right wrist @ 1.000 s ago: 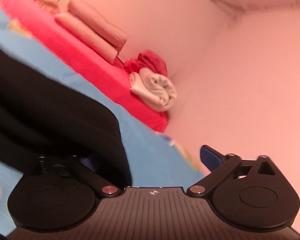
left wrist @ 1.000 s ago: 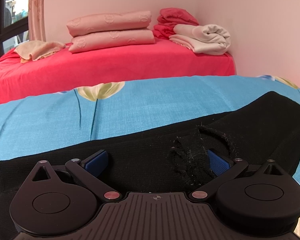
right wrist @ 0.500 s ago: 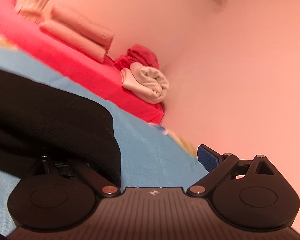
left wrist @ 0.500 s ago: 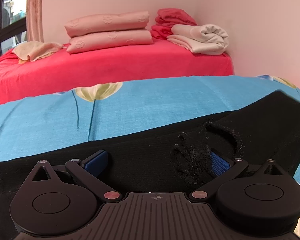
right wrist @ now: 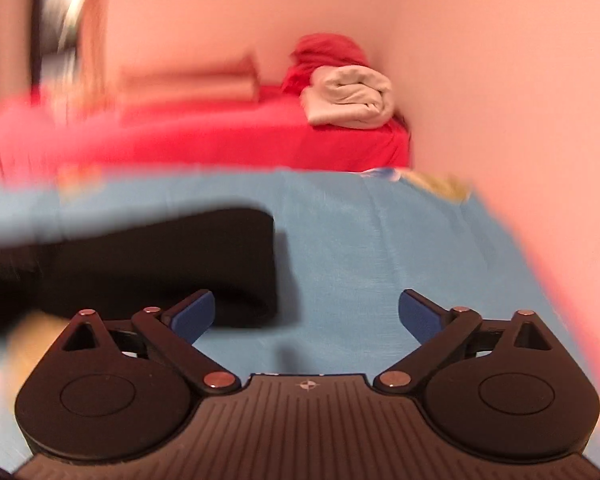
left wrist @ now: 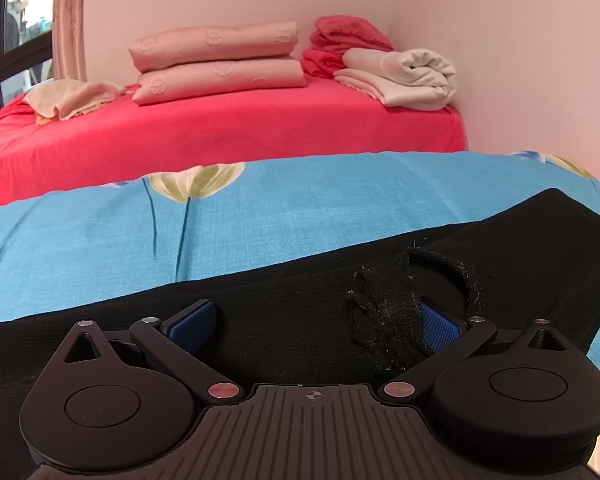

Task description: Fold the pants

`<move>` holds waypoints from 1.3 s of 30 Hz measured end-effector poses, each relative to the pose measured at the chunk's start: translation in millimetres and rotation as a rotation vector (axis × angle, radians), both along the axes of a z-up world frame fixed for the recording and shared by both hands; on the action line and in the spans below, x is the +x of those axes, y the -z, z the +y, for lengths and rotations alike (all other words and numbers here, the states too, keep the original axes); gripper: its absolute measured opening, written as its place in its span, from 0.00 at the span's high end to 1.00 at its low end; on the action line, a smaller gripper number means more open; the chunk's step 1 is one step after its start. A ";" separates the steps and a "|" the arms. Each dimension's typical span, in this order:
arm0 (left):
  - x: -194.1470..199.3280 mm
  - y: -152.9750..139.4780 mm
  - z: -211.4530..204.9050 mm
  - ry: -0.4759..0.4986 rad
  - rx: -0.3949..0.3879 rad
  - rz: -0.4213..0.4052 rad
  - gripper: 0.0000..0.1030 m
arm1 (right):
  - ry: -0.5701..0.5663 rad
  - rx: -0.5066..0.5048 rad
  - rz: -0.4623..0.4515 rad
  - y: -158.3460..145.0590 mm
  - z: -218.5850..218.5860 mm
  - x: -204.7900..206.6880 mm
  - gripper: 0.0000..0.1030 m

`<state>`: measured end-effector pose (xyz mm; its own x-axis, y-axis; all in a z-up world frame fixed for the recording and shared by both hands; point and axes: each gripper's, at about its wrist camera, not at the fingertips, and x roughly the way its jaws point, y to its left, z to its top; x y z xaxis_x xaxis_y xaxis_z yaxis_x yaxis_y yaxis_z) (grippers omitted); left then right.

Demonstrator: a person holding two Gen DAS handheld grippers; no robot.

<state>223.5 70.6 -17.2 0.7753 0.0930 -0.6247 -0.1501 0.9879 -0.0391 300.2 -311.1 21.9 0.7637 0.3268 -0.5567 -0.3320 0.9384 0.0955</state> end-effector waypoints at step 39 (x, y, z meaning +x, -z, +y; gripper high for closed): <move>-59.9 -39.9 73.5 -0.217 -0.015 0.095 0.00 | -0.216 -0.223 -0.018 20.4 166.3 -9.3 0.12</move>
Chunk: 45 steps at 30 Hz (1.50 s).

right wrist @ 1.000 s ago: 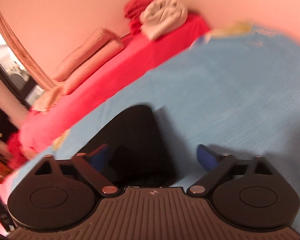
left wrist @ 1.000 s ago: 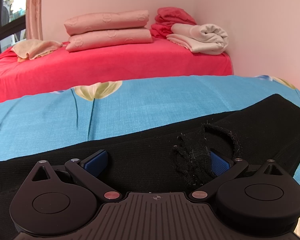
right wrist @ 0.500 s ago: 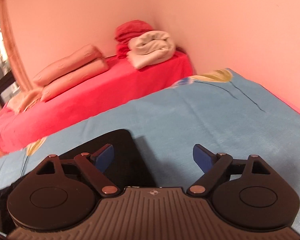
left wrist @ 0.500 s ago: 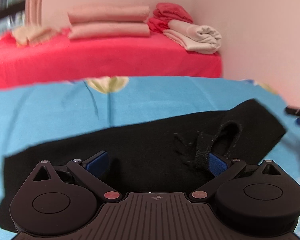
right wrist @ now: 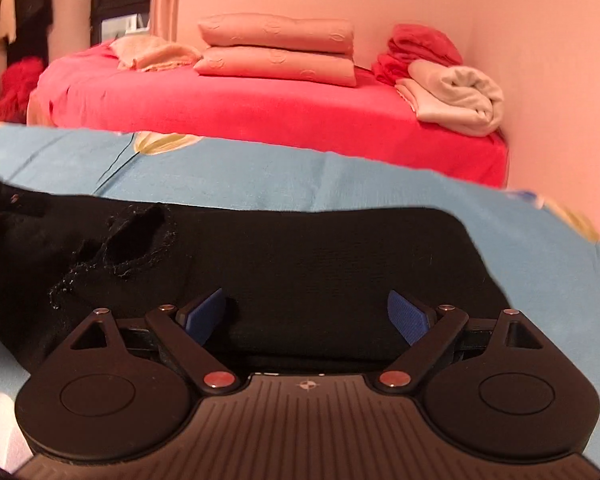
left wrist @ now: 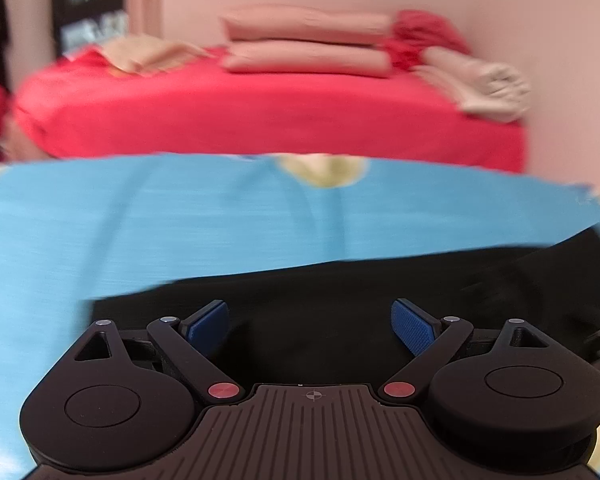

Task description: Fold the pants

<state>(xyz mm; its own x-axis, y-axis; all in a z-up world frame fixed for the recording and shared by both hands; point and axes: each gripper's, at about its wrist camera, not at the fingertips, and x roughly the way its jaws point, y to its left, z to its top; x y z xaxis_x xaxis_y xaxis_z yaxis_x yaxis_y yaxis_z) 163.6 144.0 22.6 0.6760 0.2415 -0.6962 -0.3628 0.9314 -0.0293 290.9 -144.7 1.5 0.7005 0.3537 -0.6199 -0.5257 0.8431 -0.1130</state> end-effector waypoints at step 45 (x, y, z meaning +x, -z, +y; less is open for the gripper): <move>-81.7 24.9 195.0 -0.146 -0.329 0.040 0.00 | -0.759 -0.497 -0.597 61.0 285.2 -206.8 0.61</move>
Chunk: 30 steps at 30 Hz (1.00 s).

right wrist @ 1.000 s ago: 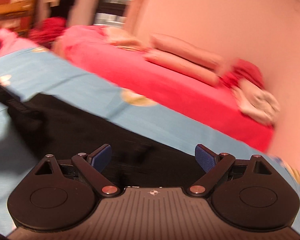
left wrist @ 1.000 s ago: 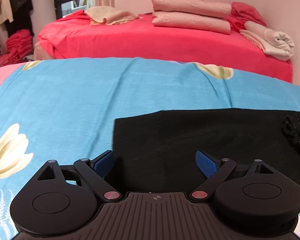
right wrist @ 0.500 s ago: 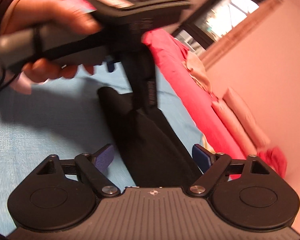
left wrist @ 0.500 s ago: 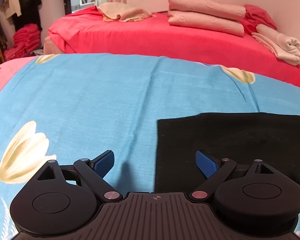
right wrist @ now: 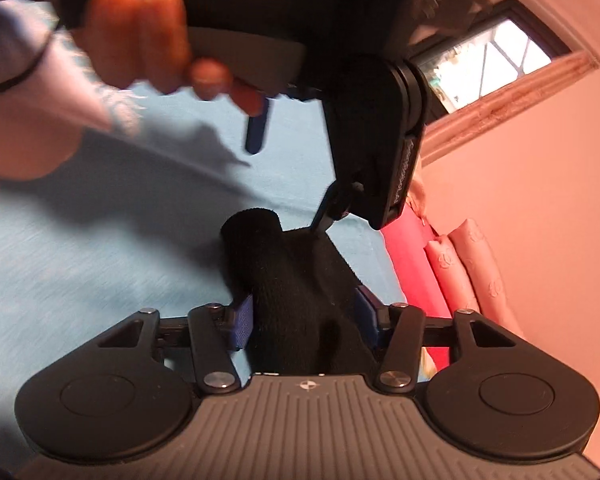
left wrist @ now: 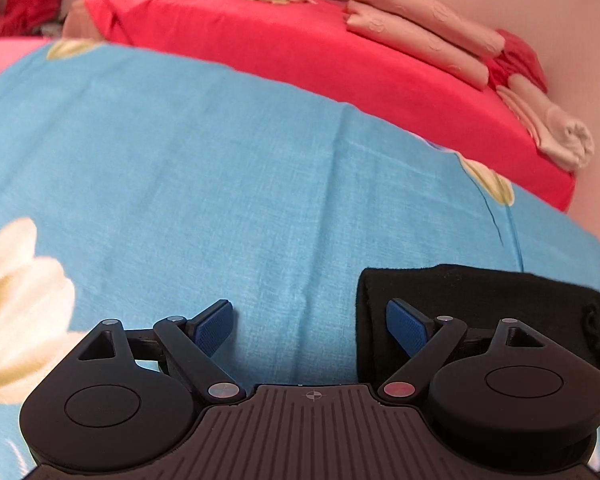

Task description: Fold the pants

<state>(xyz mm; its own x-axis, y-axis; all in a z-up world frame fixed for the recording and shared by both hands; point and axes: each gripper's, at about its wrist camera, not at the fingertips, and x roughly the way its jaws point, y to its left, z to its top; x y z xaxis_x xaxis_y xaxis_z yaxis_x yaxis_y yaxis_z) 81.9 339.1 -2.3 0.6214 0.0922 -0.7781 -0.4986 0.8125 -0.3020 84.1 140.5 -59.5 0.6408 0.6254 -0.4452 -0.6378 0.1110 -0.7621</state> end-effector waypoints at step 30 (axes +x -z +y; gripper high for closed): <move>136.1 -61.4 -182.3 0.607 0.071 -0.413 0.00 | 0.414 0.733 0.680 -170.8 -236.7 171.4 0.84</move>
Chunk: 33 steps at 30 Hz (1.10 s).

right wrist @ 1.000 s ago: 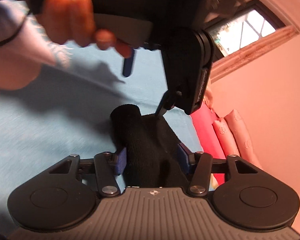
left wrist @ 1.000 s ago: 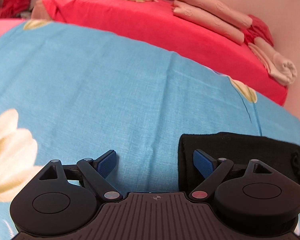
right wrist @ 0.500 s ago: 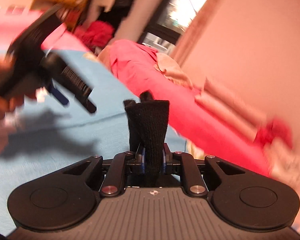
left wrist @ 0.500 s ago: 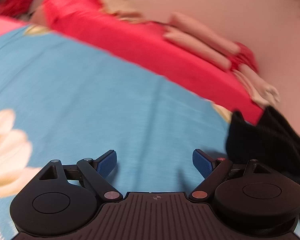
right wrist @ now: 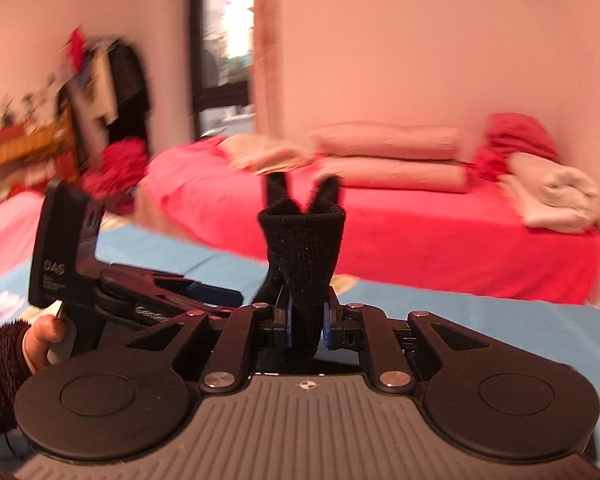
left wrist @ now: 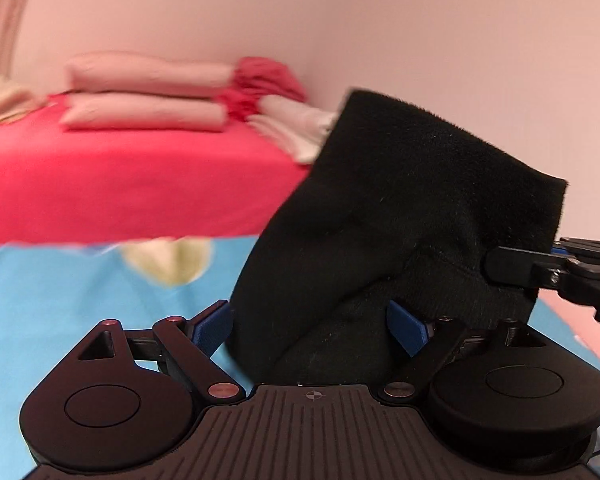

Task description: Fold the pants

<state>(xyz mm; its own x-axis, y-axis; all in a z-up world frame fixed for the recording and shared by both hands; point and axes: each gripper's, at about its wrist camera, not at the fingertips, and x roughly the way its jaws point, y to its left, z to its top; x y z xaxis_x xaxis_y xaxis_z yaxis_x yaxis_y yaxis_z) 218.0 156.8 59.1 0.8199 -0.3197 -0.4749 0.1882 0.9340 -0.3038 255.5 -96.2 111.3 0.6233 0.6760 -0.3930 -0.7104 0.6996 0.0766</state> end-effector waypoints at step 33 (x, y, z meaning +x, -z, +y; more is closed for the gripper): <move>3.4 44.6 -69.2 -0.073 0.024 0.162 0.00 | 0.506 0.231 0.241 78.8 -174.8 79.8 0.87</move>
